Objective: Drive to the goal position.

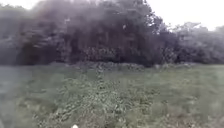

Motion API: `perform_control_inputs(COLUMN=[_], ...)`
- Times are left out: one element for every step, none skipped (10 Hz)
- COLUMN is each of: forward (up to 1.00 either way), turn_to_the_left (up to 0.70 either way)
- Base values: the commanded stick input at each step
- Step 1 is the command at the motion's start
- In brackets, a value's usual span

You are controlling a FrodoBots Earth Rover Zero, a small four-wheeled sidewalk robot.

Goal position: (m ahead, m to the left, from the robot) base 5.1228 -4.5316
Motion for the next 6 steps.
perform_control_inputs(forward=[0.70, 0.70, 0.70, 0.70, 0.70, 0.70], turn_to_the_left=[-0.18, -0.31, -0.18, -0.08, -0.26, -0.32])
